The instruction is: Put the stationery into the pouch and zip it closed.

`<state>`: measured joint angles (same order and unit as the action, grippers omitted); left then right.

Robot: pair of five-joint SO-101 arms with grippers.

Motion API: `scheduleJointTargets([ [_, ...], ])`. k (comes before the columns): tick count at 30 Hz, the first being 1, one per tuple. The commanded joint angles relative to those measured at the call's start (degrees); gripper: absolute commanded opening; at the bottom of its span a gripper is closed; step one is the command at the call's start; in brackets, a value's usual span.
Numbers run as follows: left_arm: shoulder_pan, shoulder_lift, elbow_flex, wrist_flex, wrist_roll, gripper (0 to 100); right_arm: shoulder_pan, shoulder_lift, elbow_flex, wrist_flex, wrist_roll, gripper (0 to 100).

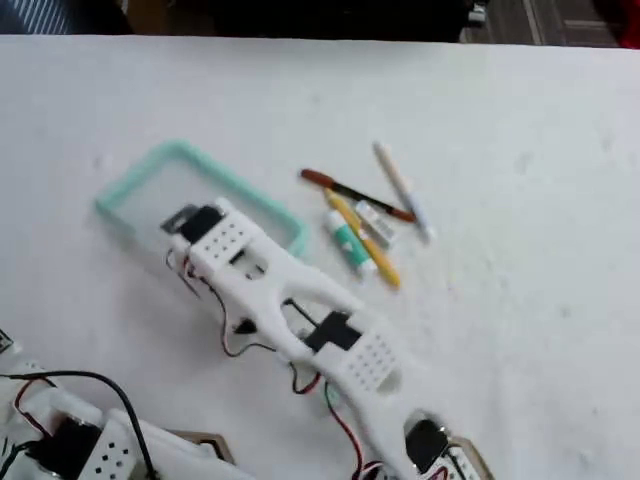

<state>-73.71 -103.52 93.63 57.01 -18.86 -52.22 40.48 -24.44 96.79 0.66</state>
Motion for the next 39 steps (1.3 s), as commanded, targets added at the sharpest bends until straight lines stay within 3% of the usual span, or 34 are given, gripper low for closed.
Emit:
scheduleJointTargets([
  [1, 0.0, -0.4, -0.7, -1.4, -0.3, 2, 0.2, -0.2, 1.4, 1.7, 1.2, 21.1],
  [6, 1.1, -0.4, -0.8, -1.4, -0.2, 2, 0.4, -0.7, 4.0, 1.7, 1.3, 2.7],
  [8, 3.1, -0.4, -0.8, -1.4, -0.2, 2, 0.8, -0.7, 4.3, 1.7, 1.8, 5.7],
  [13, 5.3, -0.4, -1.6, -1.3, -0.2, 2, 3.4, -2.1, 4.1, 1.7, 1.8, 2.2],
  [22, 6.2, -0.4, -3.4, -1.4, -0.2, 2, 9.6, -18.6, 4.4, 1.7, 1.8, 1.7],
  [28, 15.8, -0.4, -5.8, -1.3, -0.2, 2, 9.5, -31.2, 4.4, 1.7, 1.8, 1.7],
  [33, 26.2, -0.4, -9.1, -1.3, -0.2, 3, 10.6, -40.3, 4.3, 1.5, 12.0, 1.7],
  [39, 41.5, -0.4, -17.4, -1.0, -0.2, 5, 10.3, -48.9, 4.0, 1.3, 15.9, 1.7],
])
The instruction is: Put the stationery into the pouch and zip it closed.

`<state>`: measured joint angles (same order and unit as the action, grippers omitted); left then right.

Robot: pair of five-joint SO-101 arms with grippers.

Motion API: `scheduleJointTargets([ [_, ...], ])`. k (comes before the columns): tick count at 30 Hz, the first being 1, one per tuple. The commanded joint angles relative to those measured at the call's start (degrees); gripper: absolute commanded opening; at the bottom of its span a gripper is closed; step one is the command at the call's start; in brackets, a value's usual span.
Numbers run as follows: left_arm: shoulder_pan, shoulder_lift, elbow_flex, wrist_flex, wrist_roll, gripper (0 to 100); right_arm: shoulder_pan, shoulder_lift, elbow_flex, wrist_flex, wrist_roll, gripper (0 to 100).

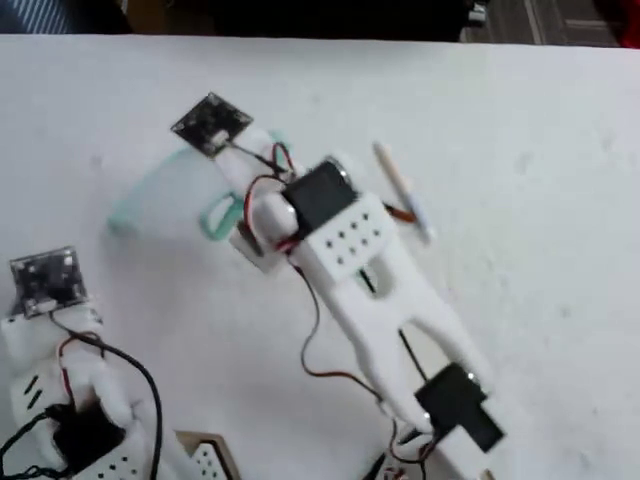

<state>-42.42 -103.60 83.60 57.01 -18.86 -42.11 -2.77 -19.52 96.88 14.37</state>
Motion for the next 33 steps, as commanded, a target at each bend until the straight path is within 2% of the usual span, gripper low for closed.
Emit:
scheduleJointTargets([
  [1, 12.8, -0.3, -8.4, -0.9, 0.0, 7, 0.2, -6.8, -0.9, 1.2, 2.8, 1.7],
  [4, 19.3, -0.3, -11.9, 2.9, 5.0, 22, 0.6, -9.8, -0.9, 1.3, 4.4, 1.7],
  [6, 23.8, -0.3, -14.2, 6.2, 5.3, 28, 0.6, -11.8, -1.0, 1.3, 5.1, 1.7],
  [16, 40.3, -0.3, -23.8, 9.5, 5.3, 28, 0.5, -18.5, -9.7, 1.2, 7.6, 1.6],
  [20, 46.7, -0.3, -24.0, 10.0, 10.5, 28, 0.4, -19.8, -10.0, 1.2, 7.6, 1.6],
  [28, 44.8, -0.3, -24.1, 10.3, 12.2, 27, 0.3, -22.4, -9.8, 1.5, 7.6, 1.6],
  [33, 44.0, -0.3, -24.2, 14.0, 11.9, 27, 0.3, -22.1, -9.8, 1.5, 7.6, 1.6],
])
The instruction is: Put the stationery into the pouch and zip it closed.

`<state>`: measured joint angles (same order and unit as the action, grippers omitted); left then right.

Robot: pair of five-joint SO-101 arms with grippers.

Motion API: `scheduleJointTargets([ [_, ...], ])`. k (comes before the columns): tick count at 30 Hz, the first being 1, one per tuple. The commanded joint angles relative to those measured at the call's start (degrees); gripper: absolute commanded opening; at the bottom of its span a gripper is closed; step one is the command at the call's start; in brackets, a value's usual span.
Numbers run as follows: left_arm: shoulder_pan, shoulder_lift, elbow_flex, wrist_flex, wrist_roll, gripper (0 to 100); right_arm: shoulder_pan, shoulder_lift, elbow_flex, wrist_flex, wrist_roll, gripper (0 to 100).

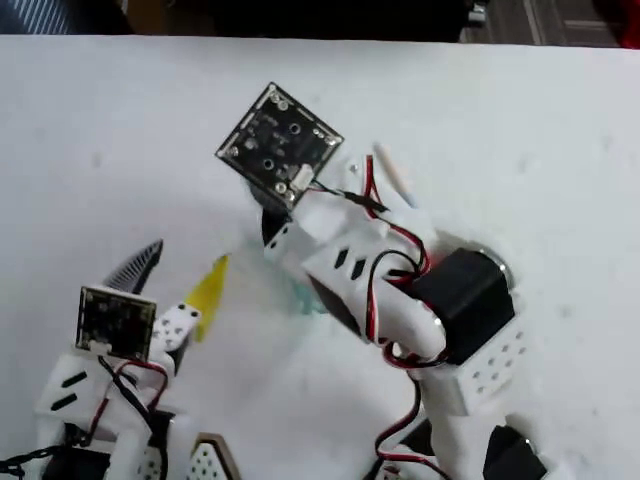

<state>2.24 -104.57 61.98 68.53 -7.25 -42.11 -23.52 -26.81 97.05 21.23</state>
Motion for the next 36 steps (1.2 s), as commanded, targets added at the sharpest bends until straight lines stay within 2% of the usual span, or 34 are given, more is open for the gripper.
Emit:
scheduleJointTargets([
  [1, -0.7, 0.7, -2.5, 3.2, 0.3, 27, 0.3, -1.4, -2.5, 1.3, 0.8, 1.6],
  [7, -1.0, 0.7, -2.7, 4.2, 0.2, 27, 0.2, -1.4, -2.5, 1.3, 0.8, 1.6],
  [12, -5.8, 0.7, -5.9, 4.7, 0.2, 27, 0.2, -1.3, -2.5, 1.0, 1.0, 1.6],
  [17, -8.2, 0.7, -12.1, 9.6, 0.2, 28, -1.4, -0.7, -2.6, -1.2, 7.8, 1.6],
  [20, -8.0, 0.7, -16.3, 13.4, -0.3, 28, -2.7, 0.7, -2.7, -1.4, 8.6, 1.6],
  [25, -8.3, 0.7, -20.4, 17.2, -4.3, 28, -5.1, 2.2, -2.6, -1.1, 9.8, 1.6],
  [29, -8.4, 0.7, -22.3, 21.1, -6.8, 28, -7.3, 1.8, -2.6, 1.1, 16.6, 1.6],
  [32, -8.0, 0.7, -25.2, 24.9, -11.8, 28, -7.3, 1.7, -2.5, 1.5, 16.1, 1.6],
  [36, -8.0, 0.7, -29.1, 27.7, -14.9, 28, -7.4, 1.7, -2.5, 1.6, 15.6, 1.6],
])
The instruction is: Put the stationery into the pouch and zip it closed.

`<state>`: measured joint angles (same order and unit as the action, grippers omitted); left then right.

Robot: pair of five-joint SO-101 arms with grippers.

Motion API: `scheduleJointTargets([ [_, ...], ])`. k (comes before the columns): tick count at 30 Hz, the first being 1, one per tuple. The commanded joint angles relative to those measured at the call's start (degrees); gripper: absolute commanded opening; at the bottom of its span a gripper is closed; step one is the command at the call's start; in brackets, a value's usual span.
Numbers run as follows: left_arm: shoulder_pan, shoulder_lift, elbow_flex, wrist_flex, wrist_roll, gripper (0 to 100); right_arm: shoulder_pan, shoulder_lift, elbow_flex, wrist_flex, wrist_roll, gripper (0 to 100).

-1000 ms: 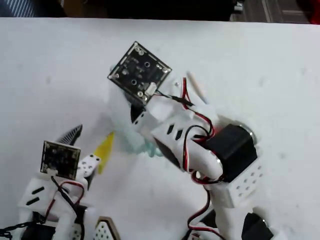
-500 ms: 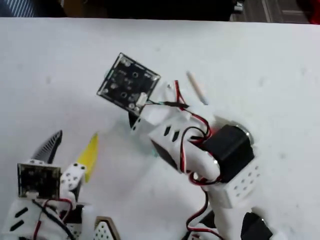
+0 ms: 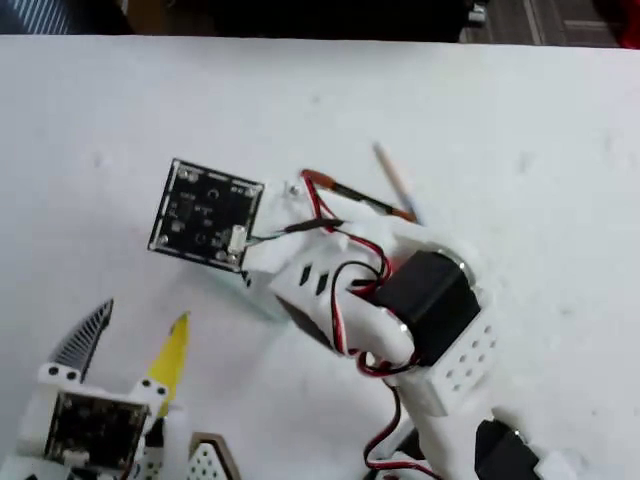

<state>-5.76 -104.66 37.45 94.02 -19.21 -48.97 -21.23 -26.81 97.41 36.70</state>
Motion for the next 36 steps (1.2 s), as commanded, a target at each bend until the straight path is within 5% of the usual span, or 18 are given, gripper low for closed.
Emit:
scheduleJointTargets([
  [1, 0.0, 0.7, -5.0, 2.6, -3.3, 28, -0.7, -0.7, -2.5, 1.3, 0.2, 1.6],
  [22, 0.0, 0.7, -4.9, 5.3, -13.1, 28, -0.5, -34.3, 28.2, 1.2, 9.1, 1.6],
  [36, 4.6, 0.7, 7.7, -1.0, -18.2, 28, -0.4, -43.5, 30.1, 1.4, 8.7, 1.6],
])
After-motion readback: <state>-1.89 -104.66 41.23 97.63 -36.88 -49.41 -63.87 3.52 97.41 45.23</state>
